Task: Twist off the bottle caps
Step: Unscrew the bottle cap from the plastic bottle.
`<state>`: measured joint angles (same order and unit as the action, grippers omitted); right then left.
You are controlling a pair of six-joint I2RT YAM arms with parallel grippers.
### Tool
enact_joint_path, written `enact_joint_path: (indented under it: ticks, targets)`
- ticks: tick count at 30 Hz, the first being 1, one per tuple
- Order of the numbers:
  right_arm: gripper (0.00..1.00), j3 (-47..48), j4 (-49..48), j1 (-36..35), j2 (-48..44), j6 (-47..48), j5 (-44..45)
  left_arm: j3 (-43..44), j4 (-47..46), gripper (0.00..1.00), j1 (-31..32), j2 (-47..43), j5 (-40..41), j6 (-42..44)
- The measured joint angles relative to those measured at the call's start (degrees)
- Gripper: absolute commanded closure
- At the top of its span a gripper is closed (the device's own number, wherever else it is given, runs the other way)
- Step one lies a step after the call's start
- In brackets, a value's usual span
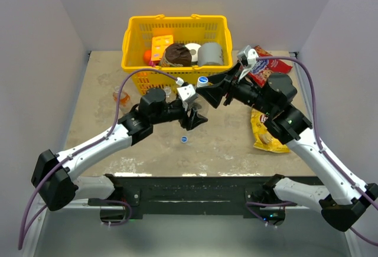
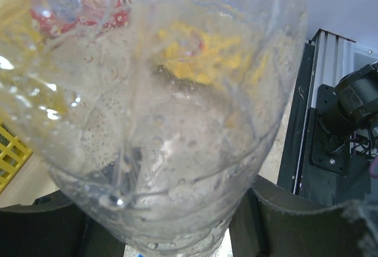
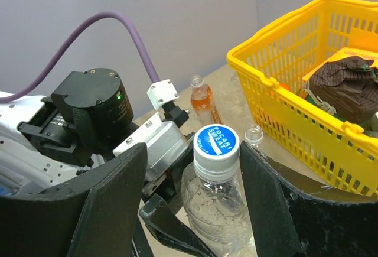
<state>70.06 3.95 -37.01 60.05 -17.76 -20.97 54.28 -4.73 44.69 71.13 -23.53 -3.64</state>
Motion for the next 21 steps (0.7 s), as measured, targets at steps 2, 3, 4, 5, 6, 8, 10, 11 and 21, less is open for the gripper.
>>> enact_joint_path:
  ticks: [2,3,4,5,6,8,10,11,21]
  targets:
    - [0.34,0.02,0.0,0.0,0.0,0.0,0.02,0.15,0.15,0.77,0.0,0.42,0.0,-0.02]
    - [0.34,0.02,-0.02,0.0,0.0,0.0,0.04,0.28,0.15,0.77,0.0,0.55,0.0,-0.04]
    - [0.34,0.02,-0.04,0.0,0.0,0.0,0.02,0.37,0.2,0.77,0.0,0.59,0.0,-0.07]
    - [0.35,0.02,-0.07,0.0,0.0,0.0,0.04,0.46,0.2,0.77,0.0,0.66,0.0,-0.07]
    - [0.35,0.02,-0.07,0.0,0.0,0.0,0.02,0.57,0.2,0.77,0.0,0.76,0.0,-0.04]
    - [0.36,0.09,-0.07,0.02,0.0,0.0,0.02,0.72,0.17,0.77,0.0,0.98,0.0,-0.04]
    - [0.36,0.09,-0.07,0.09,0.0,-0.02,0.0,0.85,0.17,0.77,0.0,1.11,-0.02,-0.04]
    - [0.36,0.09,-0.09,0.13,0.04,-0.07,-0.04,0.9,0.2,0.77,0.0,1.16,-0.02,-0.04]
    - [0.4,0.11,-1.05,0.31,0.76,-0.37,-0.79,0.92,0.26,0.78,-0.02,1.2,-0.04,-0.04]
